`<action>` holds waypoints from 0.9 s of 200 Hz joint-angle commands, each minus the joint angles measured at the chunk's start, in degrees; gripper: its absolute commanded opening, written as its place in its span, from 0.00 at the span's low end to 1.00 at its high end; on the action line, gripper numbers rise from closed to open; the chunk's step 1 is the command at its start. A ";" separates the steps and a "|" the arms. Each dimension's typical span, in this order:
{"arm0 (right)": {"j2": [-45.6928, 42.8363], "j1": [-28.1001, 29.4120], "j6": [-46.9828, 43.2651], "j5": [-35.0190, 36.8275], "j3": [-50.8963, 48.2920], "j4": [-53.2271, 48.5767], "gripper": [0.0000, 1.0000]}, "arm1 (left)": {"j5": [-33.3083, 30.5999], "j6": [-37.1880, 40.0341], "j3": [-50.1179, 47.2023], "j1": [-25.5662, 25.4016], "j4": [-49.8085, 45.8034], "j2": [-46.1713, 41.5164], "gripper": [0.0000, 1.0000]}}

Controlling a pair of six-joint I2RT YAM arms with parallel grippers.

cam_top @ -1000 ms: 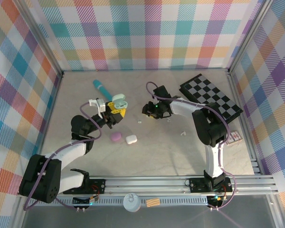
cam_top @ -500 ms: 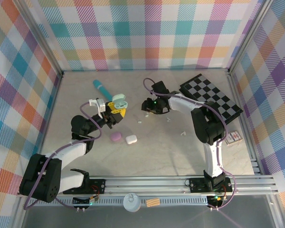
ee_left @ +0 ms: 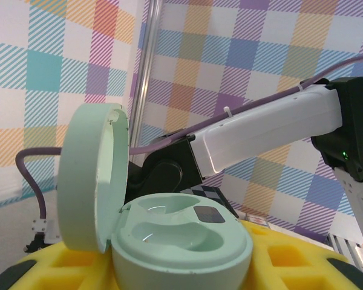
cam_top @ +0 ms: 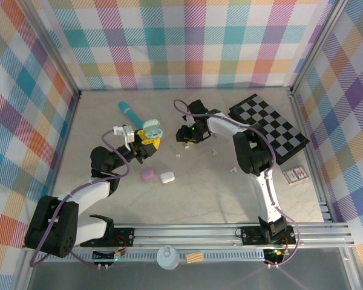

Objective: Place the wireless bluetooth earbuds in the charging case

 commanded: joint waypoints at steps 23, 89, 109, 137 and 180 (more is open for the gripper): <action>-1.57 -0.51 -2.56 -1.72 -1.72 -2.20 0.45 | 1.21 -0.32 -0.25 0.53 4.62 -0.36 0.40; -5.69 -0.73 -1.55 -1.12 -6.43 -0.97 0.45 | 1.48 -0.54 -0.04 0.54 4.67 -0.28 0.40; -6.36 -0.65 -1.61 -0.60 -6.07 -0.47 0.45 | 1.33 -0.52 -0.10 0.53 4.73 -0.39 0.40; -5.83 -0.80 -2.42 0.15 -4.48 -0.71 0.47 | 1.50 -0.61 -0.22 0.53 4.85 -0.44 0.40; -6.55 -0.79 -3.62 1.72 -3.35 -1.15 0.47 | 1.44 -0.54 -0.22 0.53 4.79 -0.62 0.40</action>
